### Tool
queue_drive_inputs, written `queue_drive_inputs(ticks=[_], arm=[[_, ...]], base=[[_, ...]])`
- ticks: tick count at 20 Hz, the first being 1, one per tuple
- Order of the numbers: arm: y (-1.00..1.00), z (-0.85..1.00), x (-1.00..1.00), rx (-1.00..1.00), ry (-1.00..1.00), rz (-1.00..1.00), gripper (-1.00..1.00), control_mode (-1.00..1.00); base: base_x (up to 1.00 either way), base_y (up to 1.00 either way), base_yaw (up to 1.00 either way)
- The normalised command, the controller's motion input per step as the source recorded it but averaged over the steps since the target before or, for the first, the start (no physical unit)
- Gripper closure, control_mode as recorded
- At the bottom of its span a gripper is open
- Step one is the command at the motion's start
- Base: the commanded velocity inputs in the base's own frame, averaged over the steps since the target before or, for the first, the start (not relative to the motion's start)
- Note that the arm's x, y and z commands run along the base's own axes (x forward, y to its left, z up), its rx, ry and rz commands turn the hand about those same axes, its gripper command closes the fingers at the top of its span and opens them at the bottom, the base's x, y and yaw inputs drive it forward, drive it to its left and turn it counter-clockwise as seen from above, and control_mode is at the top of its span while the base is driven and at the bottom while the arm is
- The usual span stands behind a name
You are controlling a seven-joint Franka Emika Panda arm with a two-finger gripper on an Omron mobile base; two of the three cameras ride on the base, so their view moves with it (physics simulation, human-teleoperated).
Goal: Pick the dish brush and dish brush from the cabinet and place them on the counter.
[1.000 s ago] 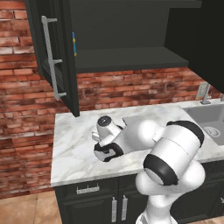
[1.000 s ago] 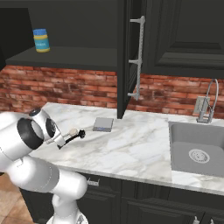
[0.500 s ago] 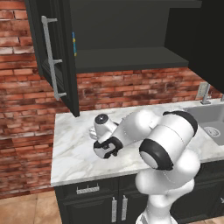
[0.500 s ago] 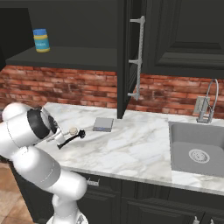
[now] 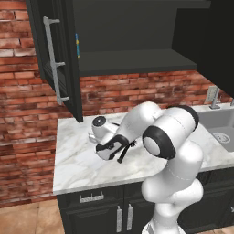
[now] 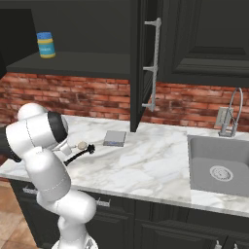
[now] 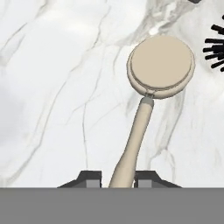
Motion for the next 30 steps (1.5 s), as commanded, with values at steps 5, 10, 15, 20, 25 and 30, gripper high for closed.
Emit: queue_drive_inputs(ticks=[5,10,15,20,25,30], arm=[[0.02,-0.19,0.08,0.01,-0.04,0.00,1.00,-1.00],[-0.02,-0.17,0.01,0.03,-0.03,0.00,1.00,-1.00],[0.00,-0.13,0.00,0.02,-0.01,0.00,-1.00,-1.00],[0.00,-0.05,0.00,0.01,0.00,0.00,-1.00,-1.00],[0.00,0.00,-0.02,0.01,0.03,-0.01,-1.00,-1.00],[0.00,0.15,-0.10,0.05,0.03,-0.03,-1.00,-1.00]], base=[[0.00,0.00,0.00],[0.00,0.00,0.00],[0.00,0.00,0.00],[0.00,0.00,0.00],[0.00,0.00,0.00],[0.00,0.00,0.00]])
